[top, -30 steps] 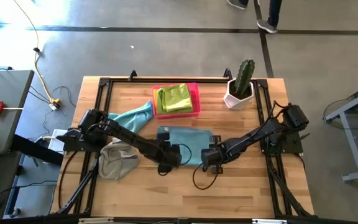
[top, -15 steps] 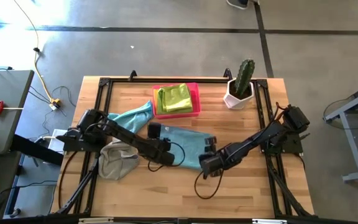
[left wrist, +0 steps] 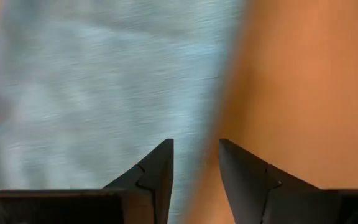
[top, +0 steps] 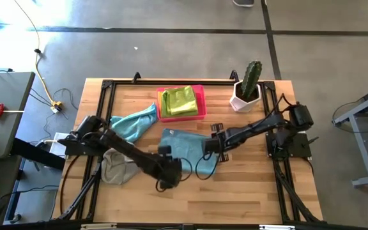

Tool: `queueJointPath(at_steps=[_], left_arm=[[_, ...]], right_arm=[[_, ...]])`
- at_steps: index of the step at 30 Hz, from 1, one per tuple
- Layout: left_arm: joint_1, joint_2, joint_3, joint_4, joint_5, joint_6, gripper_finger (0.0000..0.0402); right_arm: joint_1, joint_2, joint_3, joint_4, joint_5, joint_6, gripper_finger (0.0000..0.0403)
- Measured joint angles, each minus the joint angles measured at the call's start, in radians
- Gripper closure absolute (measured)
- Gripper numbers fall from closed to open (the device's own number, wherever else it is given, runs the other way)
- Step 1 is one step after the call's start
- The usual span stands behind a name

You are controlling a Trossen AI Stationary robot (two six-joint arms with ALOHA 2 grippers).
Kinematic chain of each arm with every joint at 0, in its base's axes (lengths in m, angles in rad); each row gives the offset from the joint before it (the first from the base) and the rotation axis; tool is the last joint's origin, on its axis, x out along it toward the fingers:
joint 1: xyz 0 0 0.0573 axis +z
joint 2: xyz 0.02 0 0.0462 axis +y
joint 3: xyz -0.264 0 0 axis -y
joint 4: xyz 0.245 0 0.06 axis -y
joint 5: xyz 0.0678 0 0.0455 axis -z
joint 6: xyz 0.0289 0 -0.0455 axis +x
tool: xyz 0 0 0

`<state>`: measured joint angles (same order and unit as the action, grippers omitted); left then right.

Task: Fold microfiber towels
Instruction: Fold the bottom blue microfiber cloth

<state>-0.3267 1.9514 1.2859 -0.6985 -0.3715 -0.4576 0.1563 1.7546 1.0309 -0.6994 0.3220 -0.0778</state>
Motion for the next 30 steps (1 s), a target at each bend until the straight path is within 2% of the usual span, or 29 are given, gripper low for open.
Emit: queueJointPath(at_steps=[5, 12, 19, 24, 26, 30], left_arm=[[-0.071, 0.0, 0.001, 0.102, 0.089, -0.042, 0.0287], [-0.159, 0.0, 0.027, 0.129, 0.102, -0.111, 0.0287], [-0.231, 0.0, 0.088, 0.116, 0.103, -0.164, 0.0287], [-0.267, 0.0, 0.133, 0.114, 0.117, -0.17, 0.0287], [-0.275, 0.0, 0.143, 0.113, 0.107, -0.17, 0.0287], [-0.283, 0.0, 0.143, 0.115, 0.067, -0.169, 0.0287]], right_arm=[[-0.01, 0.009, 0.0, 0.031, -0.101, -0.001, 0.0285], [0.047, 0.039, 0.0, 0.14, -0.206, 0.075, 0.0286], [0.129, 0.075, 0.0, 0.379, -0.229, 0.165, 0.0286], [0.158, 0.074, 0.008, 0.656, -0.228, 0.181, 0.0286], [0.162, 0.07, 0.042, 0.644, -0.227, 0.151, 0.0286], [0.167, 0.037, 0.12, 0.308, -0.223, 0.064, 0.0286]])
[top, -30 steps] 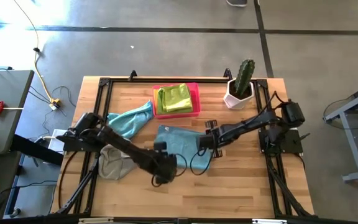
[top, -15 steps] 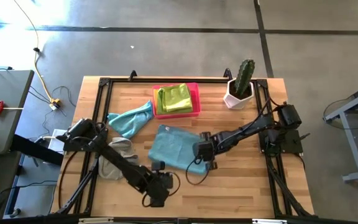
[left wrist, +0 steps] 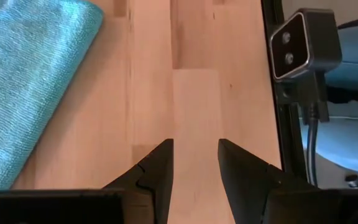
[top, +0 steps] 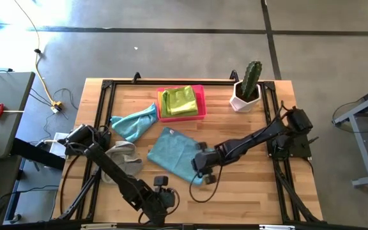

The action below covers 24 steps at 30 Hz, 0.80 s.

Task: Fold microfiber towels
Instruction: Fold the bottom blue microfiber cloth

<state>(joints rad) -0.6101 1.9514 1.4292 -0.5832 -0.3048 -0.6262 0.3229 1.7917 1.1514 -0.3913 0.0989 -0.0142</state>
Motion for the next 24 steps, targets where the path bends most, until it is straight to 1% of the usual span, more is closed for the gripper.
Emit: queueJointPath(at_steps=[2, 4, 7, 9, 11, 13, 16, 21, 24], left_arm=[[0.001, 0.0, 0.0, 0.001, -0.004, 0.0, 0.0287], [0.002, 0.0, 0.0, 0.005, -0.006, 0.0, 0.0287], [0.002, 0.0, 0.0, 0.007, -0.013, -0.002, 0.0287], [0.0, 0.0, 0.0, 0.007, -0.013, -0.012, 0.0287], [-0.001, 0.0, 0.0, 0.006, -0.013, -0.024, 0.0287], [0.0, 0.0, 0.0, 0.006, -0.013, -0.025, 0.0287], [0.0, 0.0, 0.0, 0.004, -0.009, -0.026, 0.0287], [0.0, 0.0, 0.0, 0.004, 0.043, -0.037, 0.0287], [-0.006, 0.0, 0.0, 0.005, 0.074, -0.033, 0.0287]], right_arm=[[0.0, -0.003, 0.011, -0.163, 0.001, -0.037, 0.0286], [0.001, -0.004, 0.004, -0.267, 0.018, -0.059, 0.0286], [-0.001, -0.005, -0.064, -0.255, 0.083, -0.074, 0.0286], [-0.007, -0.004, -0.105, -0.194, 0.085, -0.064, 0.0286], [-0.009, -0.004, -0.139, -0.084, 0.073, -0.037, 0.0286], [-0.009, -0.004, -0.166, -0.011, 0.066, -0.014, 0.0286], [0.001, -0.004, -0.195, 0.148, 0.033, 0.027, 0.0286], [0.036, -0.004, -0.218, 0.347, -0.007, 0.117, 0.0286], [0.063, -0.004, -0.217, 0.428, -0.029, 0.146, 0.0286]])
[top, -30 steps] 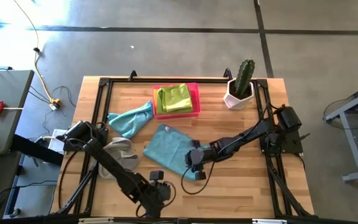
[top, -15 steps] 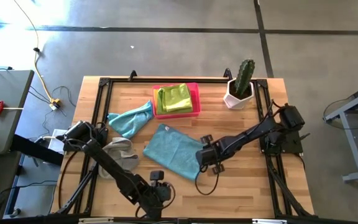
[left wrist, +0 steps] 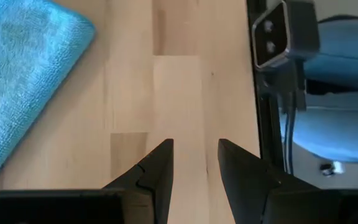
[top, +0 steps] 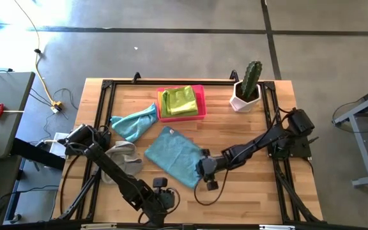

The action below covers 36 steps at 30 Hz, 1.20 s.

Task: Fold microfiber towels
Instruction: Fold the bottom blue microfiber cloth

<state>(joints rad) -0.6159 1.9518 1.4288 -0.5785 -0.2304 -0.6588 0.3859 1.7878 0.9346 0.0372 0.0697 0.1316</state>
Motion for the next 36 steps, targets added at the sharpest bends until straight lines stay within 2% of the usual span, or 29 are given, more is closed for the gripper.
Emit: queueJointPath(at_steps=[3, 8, 11, 18, 22, 24, 30, 36], left_arm=[[-0.002, 0.0, 0.0, 0.001, -0.033, 0.048, 0.0287], [0.002, 0.009, -0.001, 0.024, -0.196, 0.094, 0.0286], [0.015, 0.024, -0.001, 0.077, -0.249, 0.141, 0.0281], [0.071, 0.09, -0.001, 0.19, -0.23, 0.343, 0.0228], [0.108, 0.095, 0.0, 0.224, -0.313, 0.413, 0.0203], [0.125, 0.102, -0.001, 0.242, -0.313, 0.448, 0.0198], [0.172, 0.174, -0.001, 0.329, -0.172, 0.506, 0.0199], [0.194, 0.214, -0.002, 0.329, -0.176, 0.506, 0.0199]], right_arm=[[0.022, -0.01, 0.024, -0.098, -0.004, -0.058, 0.0286], [0.027, -0.008, 0.047, -0.343, 0.03, -0.079, 0.0286], [0.019, -0.008, 0.049, -0.362, 0.032, -0.052, 0.0286], [0.024, -0.008, 0.049, -0.363, 0.031, -0.057, 0.0286], [0.036, -0.008, 0.05, -0.387, 0.022, -0.01, 0.0286], [0.044, -0.008, 0.05, -0.405, 0.007, 0.01, 0.0286], [0.074, -0.009, 0.05, -0.458, 0.012, 0.027, 0.0286], [0.093, -0.009, 0.05, -0.468, 0.027, 0.028, 0.0286]])
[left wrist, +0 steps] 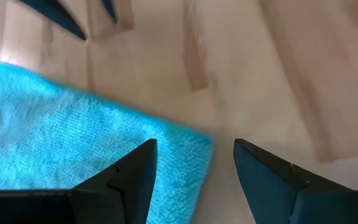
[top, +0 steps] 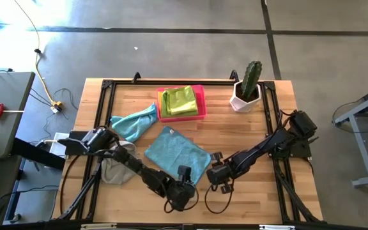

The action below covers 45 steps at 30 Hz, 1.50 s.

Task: Fold microfiber towels
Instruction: Fold the bottom blue microfiber cloth

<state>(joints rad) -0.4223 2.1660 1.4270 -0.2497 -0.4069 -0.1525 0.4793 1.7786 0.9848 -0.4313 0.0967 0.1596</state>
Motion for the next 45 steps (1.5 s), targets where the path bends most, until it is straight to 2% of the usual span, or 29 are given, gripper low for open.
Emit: queueJointPath(at_steps=[6, 10, 15, 18, 20, 25, 29, 38, 45], left_arm=[[0.03, 0.028, 0.004, 0.017, -0.038, -0.004, 0.0201], [0.037, 0.03, 0.005, 0.015, -0.002, -0.023, 0.0224], [0.021, 0.025, 0.003, 0.007, -0.002, -0.02, 0.0304], [0.008, 0.014, 0.0, -0.023, -0.024, -0.01, 0.0366], [0.005, 0.008, 0.0, -0.035, -0.05, -0.018, 0.0392], [0.001, -0.035, 0.0, -0.056, -0.119, -0.036, 0.0384], [0.001, -0.078, 0.0, -0.065, -0.129, -0.036, 0.0397], [0.004, -0.111, 0.001, -0.089, -0.146, -0.036, 0.0399], [0.004, -0.12, 0.001, -0.095, -0.174, -0.038, 0.04]], right_arm=[[0.011, 0.0, 0.0, 0.004, 0.002, 0.025, 0.0286], [0.02, 0.0, 0.0, 0.005, 0.004, 0.024, 0.0286], [0.022, 0.0, 0.0, 0.029, 0.008, 0.018, 0.0286], [0.022, 0.0, 0.0, 0.079, 0.009, -0.013, 0.0286], [0.026, 0.0, 0.0, 0.128, 0.024, -0.049, 0.0286], [0.052, 0.0, 0.0, 0.275, 0.156, -0.155, 0.0286], [0.07, 0.0, 0.0, 0.359, 0.246, -0.232, 0.0286], [0.063, 0.017, 0.0, 0.465, 0.272, -0.245, 0.0267], [0.022, 0.069, 0.0, 0.489, 0.266, -0.183, 0.0256]])
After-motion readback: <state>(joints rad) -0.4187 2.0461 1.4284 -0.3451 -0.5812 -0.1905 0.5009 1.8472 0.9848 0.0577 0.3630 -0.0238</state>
